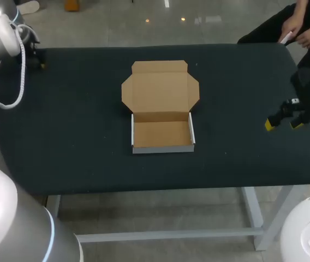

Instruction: Assemble the packaging by folding the flat box into shape, placing the metal phone stand inside, and closing the box properly

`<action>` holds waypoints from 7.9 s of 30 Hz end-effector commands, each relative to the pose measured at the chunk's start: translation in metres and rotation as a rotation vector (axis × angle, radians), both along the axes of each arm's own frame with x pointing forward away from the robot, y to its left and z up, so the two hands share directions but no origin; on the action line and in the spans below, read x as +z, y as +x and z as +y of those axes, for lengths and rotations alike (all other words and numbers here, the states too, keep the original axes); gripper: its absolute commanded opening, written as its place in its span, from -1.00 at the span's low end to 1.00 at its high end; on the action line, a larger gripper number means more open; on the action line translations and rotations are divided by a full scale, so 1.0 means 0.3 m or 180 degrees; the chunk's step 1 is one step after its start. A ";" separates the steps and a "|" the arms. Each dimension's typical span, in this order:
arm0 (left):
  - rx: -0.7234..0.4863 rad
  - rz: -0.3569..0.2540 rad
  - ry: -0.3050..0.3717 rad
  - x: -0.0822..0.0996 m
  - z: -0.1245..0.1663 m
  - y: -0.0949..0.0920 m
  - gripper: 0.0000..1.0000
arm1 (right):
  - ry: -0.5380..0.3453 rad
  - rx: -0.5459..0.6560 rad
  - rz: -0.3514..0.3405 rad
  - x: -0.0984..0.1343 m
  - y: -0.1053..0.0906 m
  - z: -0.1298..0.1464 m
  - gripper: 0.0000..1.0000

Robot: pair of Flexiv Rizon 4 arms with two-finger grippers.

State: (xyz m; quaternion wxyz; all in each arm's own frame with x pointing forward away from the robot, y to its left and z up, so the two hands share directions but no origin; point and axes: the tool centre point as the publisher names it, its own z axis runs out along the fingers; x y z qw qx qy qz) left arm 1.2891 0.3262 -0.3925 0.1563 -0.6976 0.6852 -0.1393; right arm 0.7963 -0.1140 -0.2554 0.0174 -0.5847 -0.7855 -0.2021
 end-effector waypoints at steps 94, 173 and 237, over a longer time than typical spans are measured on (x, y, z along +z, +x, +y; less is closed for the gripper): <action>-0.1106 -0.0170 0.0209 0.311 -0.333 -0.663 -1.00 | 0.0164 0.2715 -0.1304 -0.035 0.052 0.071 1.00; -0.2015 -0.0403 0.0130 0.405 -0.604 -1.041 -1.00 | 0.0094 0.3047 -0.1551 -0.149 0.153 0.199 1.00; -0.2363 0.0105 -0.0297 0.370 -0.998 -1.095 -1.00 | 0.0094 0.3047 -0.1551 -0.149 0.153 0.199 1.00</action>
